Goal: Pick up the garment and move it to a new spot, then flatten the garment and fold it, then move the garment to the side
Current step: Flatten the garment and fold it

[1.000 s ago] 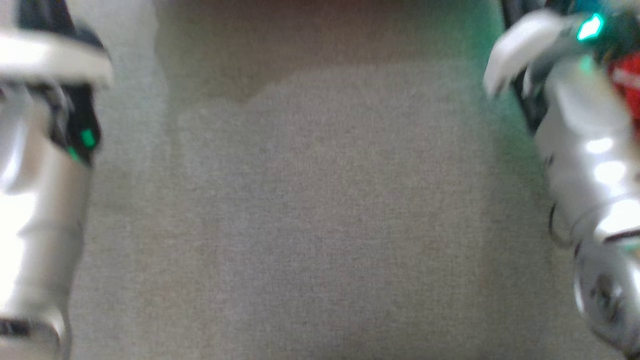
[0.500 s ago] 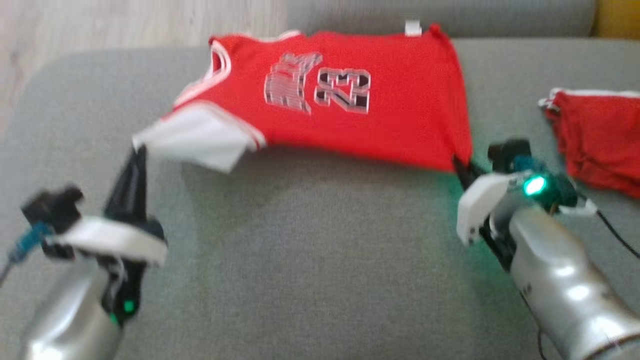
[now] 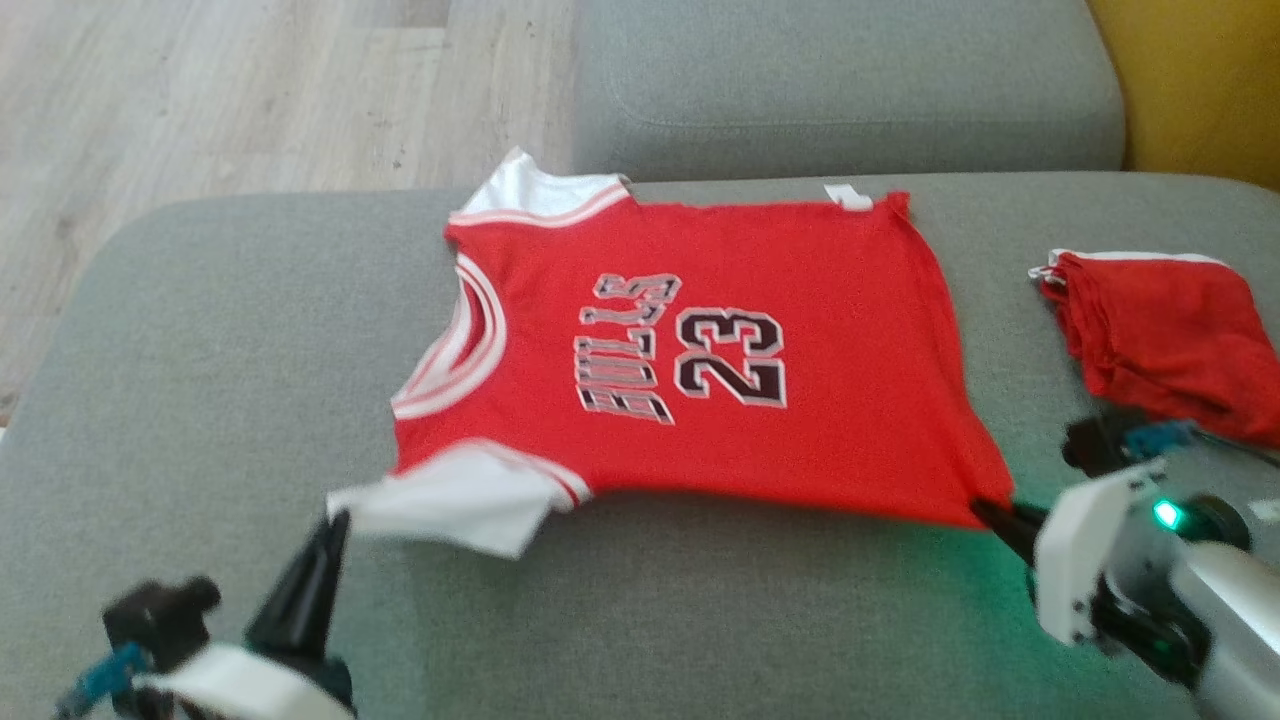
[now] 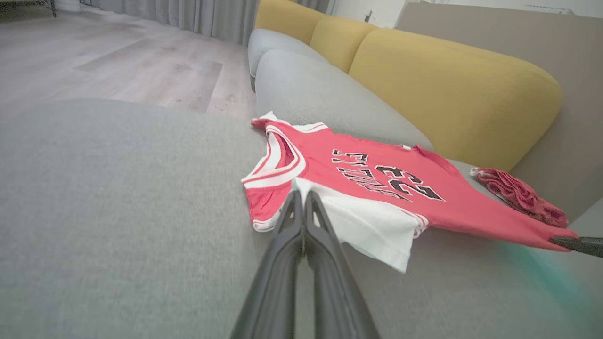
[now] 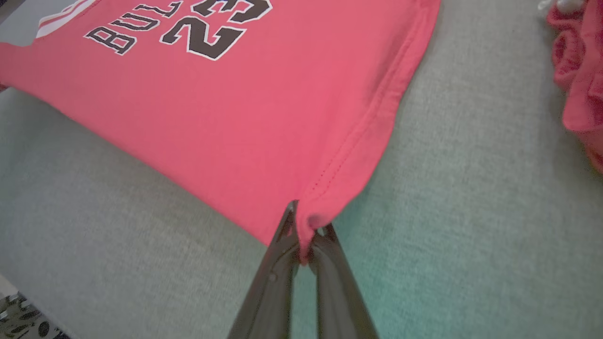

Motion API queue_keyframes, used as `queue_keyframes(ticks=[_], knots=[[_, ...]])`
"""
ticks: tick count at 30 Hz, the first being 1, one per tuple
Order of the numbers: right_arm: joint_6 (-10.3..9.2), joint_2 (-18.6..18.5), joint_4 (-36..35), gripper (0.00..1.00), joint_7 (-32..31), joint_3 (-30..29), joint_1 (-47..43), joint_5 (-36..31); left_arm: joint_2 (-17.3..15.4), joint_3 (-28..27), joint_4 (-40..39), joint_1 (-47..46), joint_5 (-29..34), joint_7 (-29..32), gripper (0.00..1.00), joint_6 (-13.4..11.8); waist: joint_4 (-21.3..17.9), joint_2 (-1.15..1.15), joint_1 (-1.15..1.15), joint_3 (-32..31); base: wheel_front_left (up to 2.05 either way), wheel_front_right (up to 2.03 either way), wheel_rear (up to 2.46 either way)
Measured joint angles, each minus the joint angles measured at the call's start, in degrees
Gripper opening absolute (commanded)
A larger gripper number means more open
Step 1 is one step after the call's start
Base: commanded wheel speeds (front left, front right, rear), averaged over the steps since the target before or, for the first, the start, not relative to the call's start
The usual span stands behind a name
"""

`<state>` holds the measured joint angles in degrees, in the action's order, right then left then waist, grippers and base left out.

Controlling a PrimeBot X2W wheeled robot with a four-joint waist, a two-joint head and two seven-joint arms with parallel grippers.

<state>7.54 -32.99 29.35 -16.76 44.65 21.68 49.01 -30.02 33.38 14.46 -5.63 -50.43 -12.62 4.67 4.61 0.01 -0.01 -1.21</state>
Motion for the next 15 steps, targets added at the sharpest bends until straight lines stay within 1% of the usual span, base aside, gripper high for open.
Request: queue_keyframes(ticks=[3,6,9,15], knots=[[0.0,-3.7,-4.8,0.0,-2.7,-0.1,-3.2,2.9,-1.2,0.6,-3.8,4.2,-0.8,1.6,0.0,-1.0,0.4,0.0,0.0,-0.6,0.0,0.0,0.0],[0.0,-5.7,-8.8,0.0,-3.7,-1.3,-5.6,3.8,-2.6,1.2,-7.9,7.6,-1.4,2.6,0.0,-1.9,0.7,0.0,0.0,-0.8,0.0,0.0,0.0],[0.0,-6.2,-10.9,0.0,-3.7,-3.6,-6.8,3.9,-3.2,1.2,-10.4,8.7,-2.2,3.0,0.0,-3.1,0.9,0.0,0.01,-0.4,0.0,0.0,0.0],[0.0,-5.5,-12.2,0.0,-5.1,-7.7,-6.8,1.1,-3.5,0.4,-13.0,5.7,-1.9,3.6,0.0,-3.5,0.5,0.0,0.01,1.2,0.0,0.0,0.0]])
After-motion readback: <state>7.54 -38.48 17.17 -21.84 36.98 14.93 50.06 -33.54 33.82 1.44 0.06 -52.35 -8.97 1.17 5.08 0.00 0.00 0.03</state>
